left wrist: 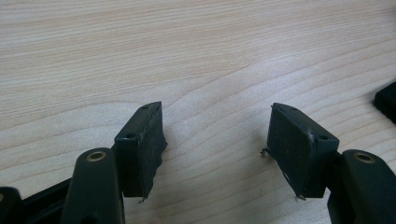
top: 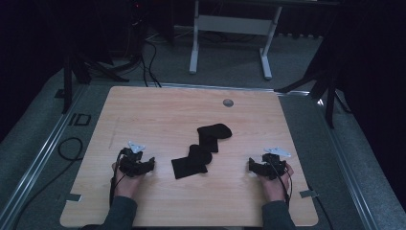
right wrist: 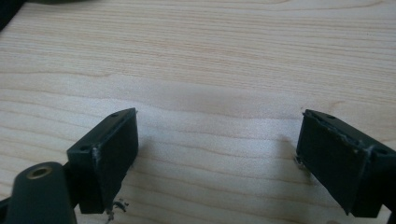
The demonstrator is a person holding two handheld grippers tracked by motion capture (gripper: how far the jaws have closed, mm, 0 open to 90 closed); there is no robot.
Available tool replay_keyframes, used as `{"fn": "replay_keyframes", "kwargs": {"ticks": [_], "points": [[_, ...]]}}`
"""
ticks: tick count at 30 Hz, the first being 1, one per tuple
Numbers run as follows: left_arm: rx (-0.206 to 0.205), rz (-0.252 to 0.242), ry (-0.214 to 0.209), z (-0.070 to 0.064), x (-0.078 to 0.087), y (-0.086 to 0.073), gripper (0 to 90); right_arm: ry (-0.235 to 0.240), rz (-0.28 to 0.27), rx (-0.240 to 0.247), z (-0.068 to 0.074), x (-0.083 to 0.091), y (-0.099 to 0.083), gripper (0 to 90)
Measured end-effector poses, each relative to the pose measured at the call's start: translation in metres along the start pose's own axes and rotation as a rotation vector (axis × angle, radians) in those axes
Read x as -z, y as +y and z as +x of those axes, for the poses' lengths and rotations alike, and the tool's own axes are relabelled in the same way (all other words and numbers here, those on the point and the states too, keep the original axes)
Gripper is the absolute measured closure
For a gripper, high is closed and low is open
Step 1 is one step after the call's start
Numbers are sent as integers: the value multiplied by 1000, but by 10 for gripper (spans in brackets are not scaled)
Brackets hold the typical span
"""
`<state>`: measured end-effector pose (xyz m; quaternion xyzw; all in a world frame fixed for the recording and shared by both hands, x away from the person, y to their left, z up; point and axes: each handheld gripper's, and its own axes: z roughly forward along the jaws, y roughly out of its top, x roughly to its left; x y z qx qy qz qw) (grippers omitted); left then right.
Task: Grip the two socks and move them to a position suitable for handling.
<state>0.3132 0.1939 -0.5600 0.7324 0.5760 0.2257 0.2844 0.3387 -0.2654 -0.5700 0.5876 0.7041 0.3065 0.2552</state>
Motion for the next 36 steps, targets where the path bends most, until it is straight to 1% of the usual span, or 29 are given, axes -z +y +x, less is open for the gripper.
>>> {"fn": "replay_keyframes", "kwargs": {"ticks": [11, 23, 24, 25, 26, 28, 31, 32, 36], "points": [[8, 9, 8, -1, 1, 1, 371, 0, 0, 1, 0, 0, 0, 125], [2, 13, 0, -2, 1, 0, 358, 6, 1, 2, 0, -1, 1, 125], [-1, 15, -2, -2, 2, 1, 372, 6, 1, 2, 0, -1, 1, 125], [-1, 14, -3, -3, 2, 1, 424, 7, 1, 4, 0, -1, 1, 125], [1, 13, -3, -3, 2, 1, 424, 7, 1, 4, 0, -1, 1, 125], [-4, 17, -21, -5, 4, 1, 475, 9, 1, 7, 0, -1, 1, 125], [8, 14, -68, -6, 6, 2, 540, 12, 2, 10, 0, -1, 1, 125], [8, 13, -73, -6, 7, 2, 560, 13, 2, 10, 0, -1, 1, 125], [-3, -10, -119, -10, 14, 3, 603, 14, 1, 12, 0, -1, 1, 126]]}}
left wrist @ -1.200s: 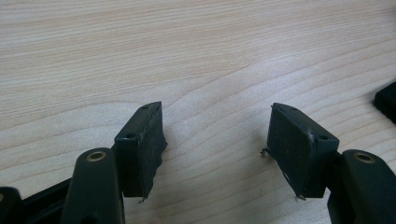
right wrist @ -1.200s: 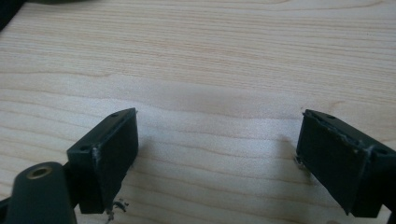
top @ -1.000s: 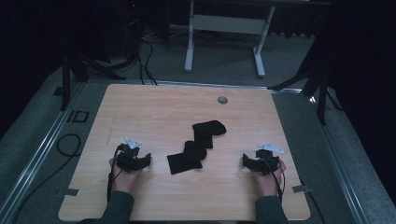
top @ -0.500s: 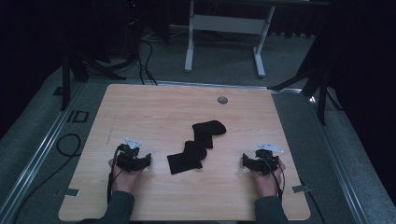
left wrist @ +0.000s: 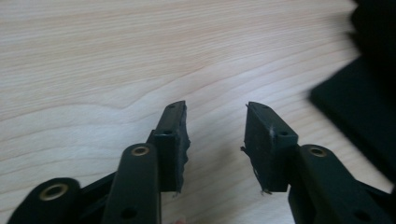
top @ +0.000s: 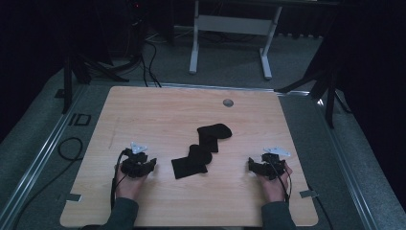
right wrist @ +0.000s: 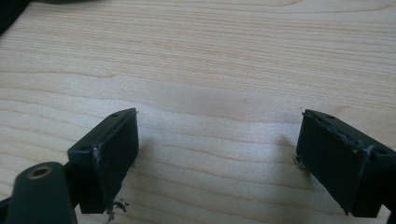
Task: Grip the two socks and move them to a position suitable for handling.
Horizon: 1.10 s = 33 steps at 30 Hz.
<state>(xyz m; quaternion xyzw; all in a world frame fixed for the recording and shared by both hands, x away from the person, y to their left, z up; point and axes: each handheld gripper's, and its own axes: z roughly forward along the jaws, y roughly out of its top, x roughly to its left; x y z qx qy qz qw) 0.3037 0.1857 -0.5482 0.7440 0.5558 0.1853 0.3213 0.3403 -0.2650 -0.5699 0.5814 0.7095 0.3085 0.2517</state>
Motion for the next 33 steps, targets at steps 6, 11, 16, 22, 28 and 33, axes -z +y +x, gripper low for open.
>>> {"fn": "replay_keyframes", "kwargs": {"ticks": [6, 11, 16, 22, 28, 33], "points": [[-35, -22, -61, -13, 3, 2, 696, 5, -1, 4, 0, 0, 0, 127], [-78, -25, -115, -32, 0, 1, 778, 12, -5, 12, 1, 0, 0, 155], [-122, -29, -145, -50, -3, 0, 854, 20, -17, 19, 4, 2, -1, 227], [-160, -38, -175, -69, -7, -1, 900, 25, -16, 26, 11, 6, -1, 423], [-192, -14, -196, -82, -15, -5, 899, 112, -2, 80, 31, 13, 1, 654], [-203, -11, -193, -85, -16, -6, 898, 210, -23, 121, 54, 22, 8, 783]]}}
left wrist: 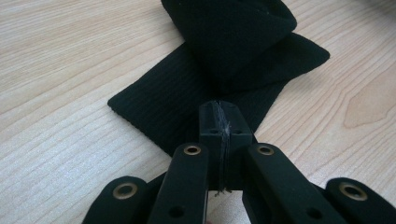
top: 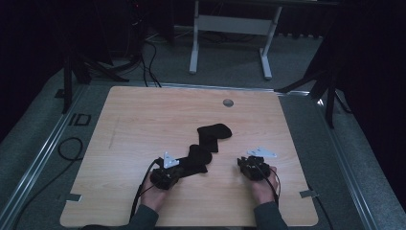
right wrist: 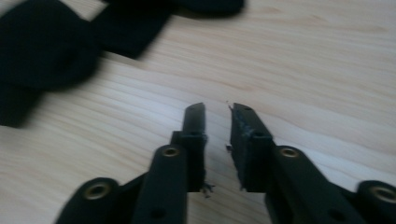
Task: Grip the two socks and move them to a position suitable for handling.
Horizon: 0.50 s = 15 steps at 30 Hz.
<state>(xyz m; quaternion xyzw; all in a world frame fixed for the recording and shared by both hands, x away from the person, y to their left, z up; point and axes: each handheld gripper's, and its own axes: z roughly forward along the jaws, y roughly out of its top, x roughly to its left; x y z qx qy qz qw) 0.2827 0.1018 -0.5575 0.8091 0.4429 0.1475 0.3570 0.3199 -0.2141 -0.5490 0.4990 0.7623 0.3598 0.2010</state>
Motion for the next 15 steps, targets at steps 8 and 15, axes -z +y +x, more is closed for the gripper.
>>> {"fn": "replay_keyframes", "kwargs": {"ticks": [8, 15], "points": [[-12, -1, 5, -2, -2, -1, 898, 114, 7, 88, 35, -14, 17, 894], [-22, -6, 6, -2, -3, -2, 896, 178, 4, 135, 70, -33, 35, 894]]}}
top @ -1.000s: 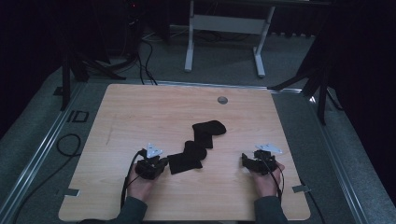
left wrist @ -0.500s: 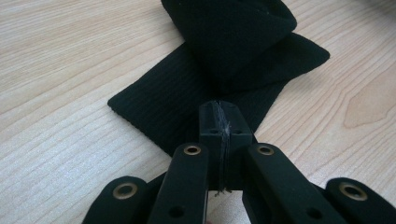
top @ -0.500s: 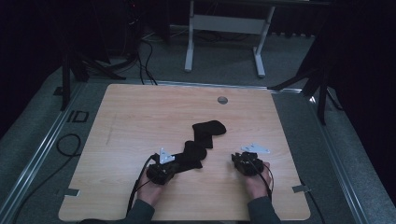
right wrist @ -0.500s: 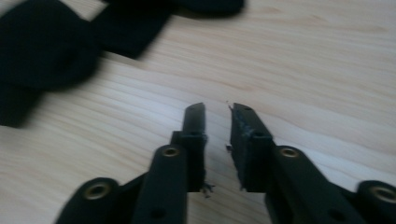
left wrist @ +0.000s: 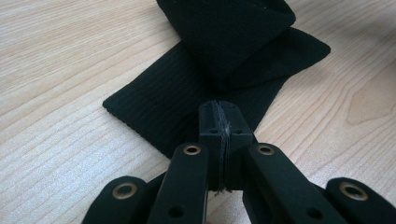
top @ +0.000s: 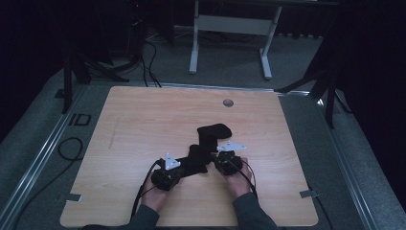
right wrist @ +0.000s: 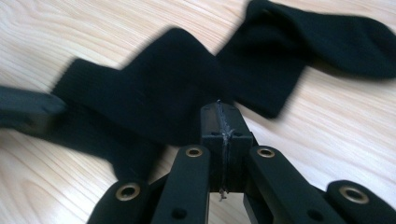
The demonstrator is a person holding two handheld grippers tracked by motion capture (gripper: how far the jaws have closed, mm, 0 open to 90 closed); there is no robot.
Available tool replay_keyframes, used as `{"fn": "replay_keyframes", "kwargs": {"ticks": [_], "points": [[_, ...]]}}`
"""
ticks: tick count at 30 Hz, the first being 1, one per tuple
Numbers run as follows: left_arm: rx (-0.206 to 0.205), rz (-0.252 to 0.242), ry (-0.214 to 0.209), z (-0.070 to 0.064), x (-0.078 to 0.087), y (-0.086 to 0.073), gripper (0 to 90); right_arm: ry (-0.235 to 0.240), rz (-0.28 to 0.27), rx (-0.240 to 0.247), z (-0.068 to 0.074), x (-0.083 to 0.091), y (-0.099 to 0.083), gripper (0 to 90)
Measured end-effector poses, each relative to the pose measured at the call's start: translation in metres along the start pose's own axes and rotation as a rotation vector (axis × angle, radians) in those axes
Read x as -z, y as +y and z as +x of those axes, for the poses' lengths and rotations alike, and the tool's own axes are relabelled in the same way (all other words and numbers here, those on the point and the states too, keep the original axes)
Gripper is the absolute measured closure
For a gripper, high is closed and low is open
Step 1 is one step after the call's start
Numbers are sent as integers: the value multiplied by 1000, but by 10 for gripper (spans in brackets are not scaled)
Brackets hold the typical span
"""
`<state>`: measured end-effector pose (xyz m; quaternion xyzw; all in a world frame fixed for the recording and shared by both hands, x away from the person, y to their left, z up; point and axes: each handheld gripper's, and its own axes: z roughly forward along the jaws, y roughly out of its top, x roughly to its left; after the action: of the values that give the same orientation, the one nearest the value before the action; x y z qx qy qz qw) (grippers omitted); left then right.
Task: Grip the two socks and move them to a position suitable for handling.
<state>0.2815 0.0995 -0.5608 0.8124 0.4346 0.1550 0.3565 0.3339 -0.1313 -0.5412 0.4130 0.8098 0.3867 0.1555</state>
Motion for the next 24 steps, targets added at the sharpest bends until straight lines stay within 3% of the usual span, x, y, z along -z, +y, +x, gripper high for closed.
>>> {"fn": "replay_keyframes", "kwargs": {"ticks": [4, 5, 8, 16, 24], "points": [[-1, -1, 0, 0, 0, 0, 895, 14, 37, 41, 11, -14, 4, 892], [-1, 0, 0, 0, 0, 0, 895, 13, 69, 43, 14, -20, 0, 894], [-4, 0, 1, 0, 0, 0, 895, 8, 82, 41, 15, -23, -4, 896], [-5, 2, 2, -1, 0, -1, 892, 11, 71, 44, 17, -13, -16, 897], [11, 14, 8, 6, 5, -3, 889, 51, 81, 23, 15, 7, -33, 897]]}}
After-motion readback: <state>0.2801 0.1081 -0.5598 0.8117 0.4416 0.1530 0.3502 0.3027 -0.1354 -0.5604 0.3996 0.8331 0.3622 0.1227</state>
